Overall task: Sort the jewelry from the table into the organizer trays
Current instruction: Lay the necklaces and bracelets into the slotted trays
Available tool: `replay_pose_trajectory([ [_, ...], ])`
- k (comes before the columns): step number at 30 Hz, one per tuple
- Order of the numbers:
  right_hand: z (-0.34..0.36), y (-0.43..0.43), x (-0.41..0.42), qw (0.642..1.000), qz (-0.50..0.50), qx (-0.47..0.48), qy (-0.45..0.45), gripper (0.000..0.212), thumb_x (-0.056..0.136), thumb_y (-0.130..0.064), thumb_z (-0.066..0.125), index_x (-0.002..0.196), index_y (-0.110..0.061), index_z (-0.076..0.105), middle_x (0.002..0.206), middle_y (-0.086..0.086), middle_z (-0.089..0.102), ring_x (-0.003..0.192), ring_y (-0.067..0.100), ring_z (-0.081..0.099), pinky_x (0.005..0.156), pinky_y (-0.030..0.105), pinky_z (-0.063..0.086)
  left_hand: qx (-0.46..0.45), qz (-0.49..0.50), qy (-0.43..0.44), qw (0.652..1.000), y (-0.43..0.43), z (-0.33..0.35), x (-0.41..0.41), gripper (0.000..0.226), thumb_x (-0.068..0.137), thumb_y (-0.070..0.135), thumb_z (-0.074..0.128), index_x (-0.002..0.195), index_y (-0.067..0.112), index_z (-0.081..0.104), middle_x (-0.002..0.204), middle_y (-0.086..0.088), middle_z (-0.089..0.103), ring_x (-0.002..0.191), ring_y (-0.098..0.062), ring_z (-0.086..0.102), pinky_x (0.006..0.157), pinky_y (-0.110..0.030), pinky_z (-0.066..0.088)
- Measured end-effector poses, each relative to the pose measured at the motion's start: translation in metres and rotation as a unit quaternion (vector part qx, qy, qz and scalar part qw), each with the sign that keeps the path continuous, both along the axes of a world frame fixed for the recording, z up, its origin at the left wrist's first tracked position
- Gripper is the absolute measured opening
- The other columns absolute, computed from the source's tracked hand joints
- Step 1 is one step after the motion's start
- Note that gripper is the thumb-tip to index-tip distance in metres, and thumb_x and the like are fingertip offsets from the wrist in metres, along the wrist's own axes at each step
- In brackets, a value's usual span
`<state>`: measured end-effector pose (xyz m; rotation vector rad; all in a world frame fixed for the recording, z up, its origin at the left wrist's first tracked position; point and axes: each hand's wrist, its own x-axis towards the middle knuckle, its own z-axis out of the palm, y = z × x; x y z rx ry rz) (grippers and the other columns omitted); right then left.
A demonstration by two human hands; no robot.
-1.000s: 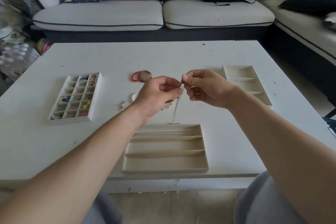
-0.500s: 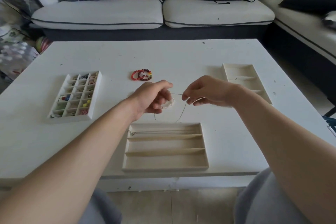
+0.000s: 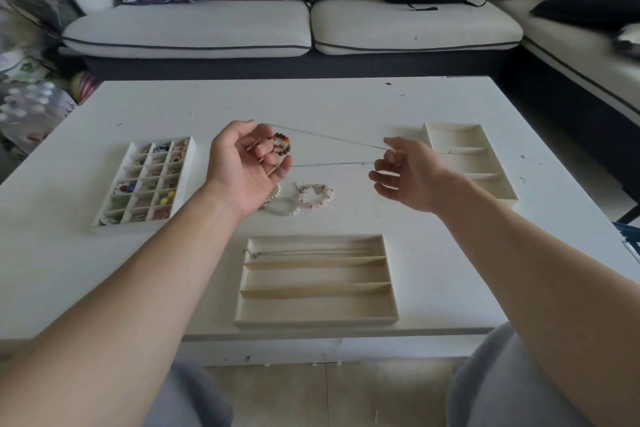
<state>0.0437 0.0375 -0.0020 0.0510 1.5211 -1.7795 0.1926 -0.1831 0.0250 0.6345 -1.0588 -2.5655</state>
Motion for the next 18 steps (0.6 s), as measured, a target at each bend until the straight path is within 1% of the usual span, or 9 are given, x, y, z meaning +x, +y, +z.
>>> replay_pose_trajectory([
  [2,0.001,-0.001,0.002,0.999,-0.025,-0.025,-0.012,0.044,0.092,-0.044,0.054,0.058,-0.017,0.045,0.073,0.003,0.062,0.081,0.025,0.065,0.085,0.037,0.045,-0.009,0.001,-0.001,1.000,-0.001,0.001,0.000,0.024,0.094,0.025,0.052,0.076,0.016,0.064,0.058,0.006,0.035,0.050,-0.011,0.033,0.063,-0.025,0.046],
  [4,0.005,-0.002,0.005,0.994,-0.053,-0.090,-0.022,0.044,0.092,-0.045,0.051,0.060,-0.015,0.045,0.071,0.004,0.061,0.084,0.026,0.067,0.092,0.038,0.044,-0.025,-0.008,-0.023,0.999,-0.002,-0.001,-0.001,0.022,0.095,0.023,0.052,0.078,0.016,0.064,0.056,0.007,0.033,0.048,-0.010,0.027,0.052,-0.022,0.033],
  [6,0.011,-0.004,0.009,0.983,-0.072,-0.165,-0.039,0.043,0.093,-0.044,0.051,0.063,-0.014,0.045,0.066,0.006,0.054,0.077,0.028,0.068,0.093,0.040,0.048,-0.055,-0.031,-0.054,0.997,-0.002,-0.005,-0.002,0.023,0.095,0.023,0.052,0.076,0.016,0.064,0.056,0.007,0.031,0.046,-0.010,0.022,0.050,-0.023,0.020],
  [8,0.015,-0.005,0.011,0.976,-0.078,-0.197,-0.042,0.043,0.094,-0.043,0.050,0.064,-0.013,0.045,0.061,0.006,0.047,0.066,0.027,0.063,0.086,0.039,0.051,-0.089,-0.052,-0.088,0.991,-0.002,-0.009,-0.002,0.025,0.096,0.024,0.052,0.076,0.016,0.064,0.056,0.007,0.031,0.044,-0.009,0.022,0.049,-0.024,0.016],
  [9,0.015,-0.005,0.011,0.978,-0.074,-0.191,-0.037,0.043,0.094,-0.043,0.050,0.063,-0.013,0.044,0.059,0.005,0.044,0.061,0.026,0.057,0.079,0.037,0.051,-0.103,-0.056,-0.105,0.988,-0.002,-0.010,-0.002,0.024,0.096,0.024,0.053,0.076,0.016,0.064,0.056,0.007,0.031,0.043,-0.009,0.023,0.048,-0.024,0.016],
  [11,0.014,-0.004,0.010,0.989,-0.044,-0.140,-0.014,0.042,0.093,-0.043,0.050,0.062,-0.016,0.044,0.059,0.003,0.040,0.057,0.023,0.047,0.065,0.032,0.046,-0.121,-0.051,-0.128,0.983,-0.001,-0.012,-0.002,0.023,0.097,0.024,0.053,0.078,0.015,0.063,0.056,0.007,0.032,0.042,-0.009,0.024,0.045,-0.022,0.018],
  [13,0.011,-0.004,0.009,0.997,0.006,-0.078,0.016,0.037,0.094,-0.037,0.050,0.063,-0.018,0.045,0.061,0.001,0.043,0.057,0.021,0.045,0.060,0.029,0.044,-0.123,-0.032,-0.134,0.983,-0.002,-0.011,-0.001,0.022,0.097,0.024,0.052,0.079,0.015,0.063,0.055,0.007,0.032,0.042,-0.008,0.024,0.043,-0.022,0.019],
  [15,0.009,-0.002,0.009,0.997,0.058,-0.051,0.026,0.027,0.094,-0.024,0.052,0.067,-0.018,0.051,0.066,0.002,0.051,0.061,0.020,0.050,0.061,0.030,0.049,-0.123,-0.010,-0.132,0.984,-0.006,-0.010,0.001,0.022,0.097,0.023,0.051,0.079,0.015,0.062,0.055,0.007,0.033,0.042,-0.008,0.025,0.041,-0.021,0.020],
  [18,0.005,0.003,0.010,0.988,0.131,-0.053,0.058,0.017,0.095,-0.003,0.055,0.082,-0.011,0.063,0.076,0.006,0.062,0.071,0.022,0.062,0.070,0.031,0.057,-0.124,0.012,-0.132,0.983,-0.016,-0.009,0.006,0.021,0.096,0.023,0.051,0.080,0.016,0.062,0.054,0.008,0.034,0.043,-0.008,0.026,0.041,-0.020,0.021],
])
